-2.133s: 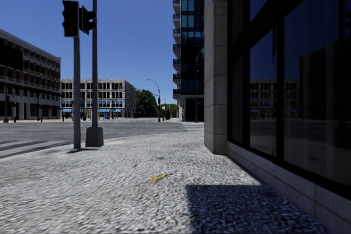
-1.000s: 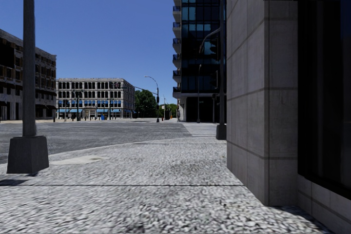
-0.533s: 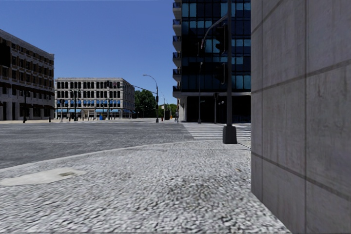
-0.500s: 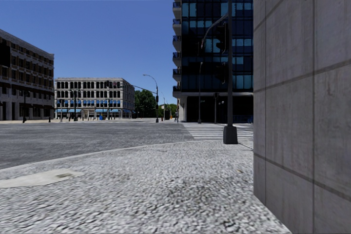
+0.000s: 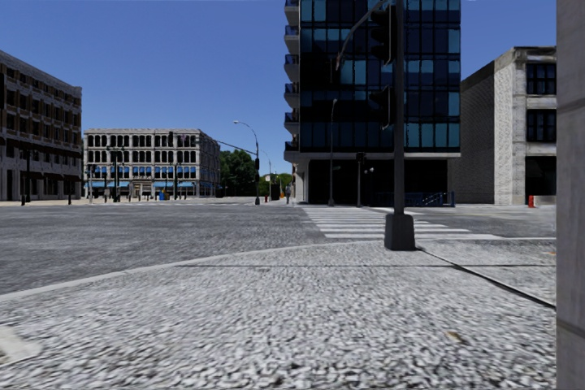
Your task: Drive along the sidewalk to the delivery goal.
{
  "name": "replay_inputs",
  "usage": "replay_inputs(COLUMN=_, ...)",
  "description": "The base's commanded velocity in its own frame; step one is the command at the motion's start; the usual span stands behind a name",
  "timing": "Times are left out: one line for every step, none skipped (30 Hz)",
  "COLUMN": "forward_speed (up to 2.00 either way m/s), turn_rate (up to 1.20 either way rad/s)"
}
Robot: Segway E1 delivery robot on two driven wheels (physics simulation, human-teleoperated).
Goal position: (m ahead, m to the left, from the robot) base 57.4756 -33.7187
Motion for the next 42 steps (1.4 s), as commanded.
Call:
replay_inputs(forward_speed=2.0, turn_rate=-0.21)
replay_inputs(forward_speed=2.0, turn_rate=-0.21)
replay_inputs(forward_speed=2.0, turn_rate=-0.21)
replay_inputs(forward_speed=2.0, turn_rate=-0.26)
replay_inputs(forward_speed=2.0, turn_rate=-0.3)
replay_inputs(forward_speed=2.0, turn_rate=-0.32)
replay_inputs(forward_speed=2.0, turn_rate=-0.32)
replay_inputs(forward_speed=2.0, turn_rate=-0.32)
replay_inputs(forward_speed=2.0, turn_rate=-0.32)
replay_inputs(forward_speed=2.0, turn_rate=-0.32)
replay_inputs(forward_speed=2.0, turn_rate=-0.32)
replay_inputs(forward_speed=2.0, turn_rate=-0.32)
replay_inputs(forward_speed=2.0, turn_rate=-0.32)
replay_inputs(forward_speed=2.0, turn_rate=-0.32)
replay_inputs(forward_speed=2.0, turn_rate=-0.32)
replay_inputs(forward_speed=2.0, turn_rate=-0.32)
replay_inputs(forward_speed=2.0, turn_rate=-0.32)
replay_inputs(forward_speed=2.0, turn_rate=-0.32)
replay_inputs(forward_speed=2.0, turn_rate=-0.32)
replay_inputs(forward_speed=2.0, turn_rate=-0.32)
replay_inputs(forward_speed=2.0, turn_rate=-0.32)
replay_inputs(forward_speed=2.0, turn_rate=-0.32)
replay_inputs(forward_speed=2.0, turn_rate=-0.32)
replay_inputs(forward_speed=2.0, turn_rate=-0.32)
replay_inputs(forward_speed=2.0, turn_rate=-0.32)
replay_inputs(forward_speed=2.0, turn_rate=-0.32)
replay_inputs(forward_speed=2.0, turn_rate=-0.32)
replay_inputs(forward_speed=2.0, turn_rate=-0.32)
replay_inputs(forward_speed=2.0, turn_rate=-0.32)
replay_inputs(forward_speed=2.0, turn_rate=-0.32)
replay_inputs(forward_speed=2.0, turn_rate=-0.32)
replay_inputs(forward_speed=2.0, turn_rate=-0.32)
replay_inputs(forward_speed=2.0, turn_rate=-0.15)
replay_inputs(forward_speed=2.0, turn_rate=0.0)
replay_inputs(forward_speed=2.0, turn_rate=0.0)
replay_inputs(forward_speed=2.0, turn_rate=0.0)
replay_inputs(forward_speed=2.0, turn_rate=0.0)
replay_inputs(forward_speed=2.0, turn_rate=0.0)
replay_inputs(forward_speed=2.0, turn_rate=0.0)
replay_inputs(forward_speed=2.0, turn_rate=0.0)
replay_inputs(forward_speed=2.0, turn_rate=0.0)
replay_inputs(forward_speed=2.0, turn_rate=0.0)
